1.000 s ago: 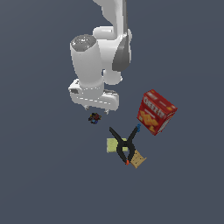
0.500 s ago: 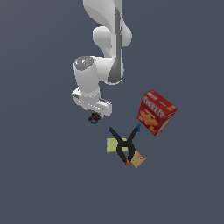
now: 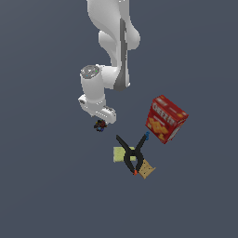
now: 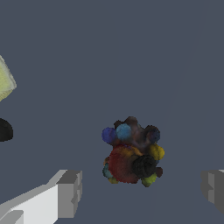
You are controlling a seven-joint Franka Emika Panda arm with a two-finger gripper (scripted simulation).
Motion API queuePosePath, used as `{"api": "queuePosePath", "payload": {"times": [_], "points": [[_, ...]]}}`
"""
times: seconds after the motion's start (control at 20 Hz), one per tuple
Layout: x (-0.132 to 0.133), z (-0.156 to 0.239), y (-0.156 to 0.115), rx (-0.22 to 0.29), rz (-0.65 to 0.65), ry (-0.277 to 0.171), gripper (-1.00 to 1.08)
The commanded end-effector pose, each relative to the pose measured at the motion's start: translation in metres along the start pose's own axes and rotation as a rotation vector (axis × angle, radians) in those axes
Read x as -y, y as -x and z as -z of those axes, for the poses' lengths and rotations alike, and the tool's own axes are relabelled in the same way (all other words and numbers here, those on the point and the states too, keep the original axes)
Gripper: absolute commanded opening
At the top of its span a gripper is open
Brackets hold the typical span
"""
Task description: Pick up a designated object from a clutter of objects.
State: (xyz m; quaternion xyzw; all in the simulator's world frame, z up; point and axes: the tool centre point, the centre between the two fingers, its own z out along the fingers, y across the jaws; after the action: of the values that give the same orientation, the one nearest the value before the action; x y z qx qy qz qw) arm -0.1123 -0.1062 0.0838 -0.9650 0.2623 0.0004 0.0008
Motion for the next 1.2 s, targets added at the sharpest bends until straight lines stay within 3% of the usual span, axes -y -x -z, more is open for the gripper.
{"api": "queuePosePath", "payload": {"times": [0.0, 1.15], "points": [[-0.003, -0.003, 0.002, -0.001, -0.010, 0.001, 1.00], [-0.003, -0.049, 0.004, -0.001, -0.012, 0.002, 1.00]]}}
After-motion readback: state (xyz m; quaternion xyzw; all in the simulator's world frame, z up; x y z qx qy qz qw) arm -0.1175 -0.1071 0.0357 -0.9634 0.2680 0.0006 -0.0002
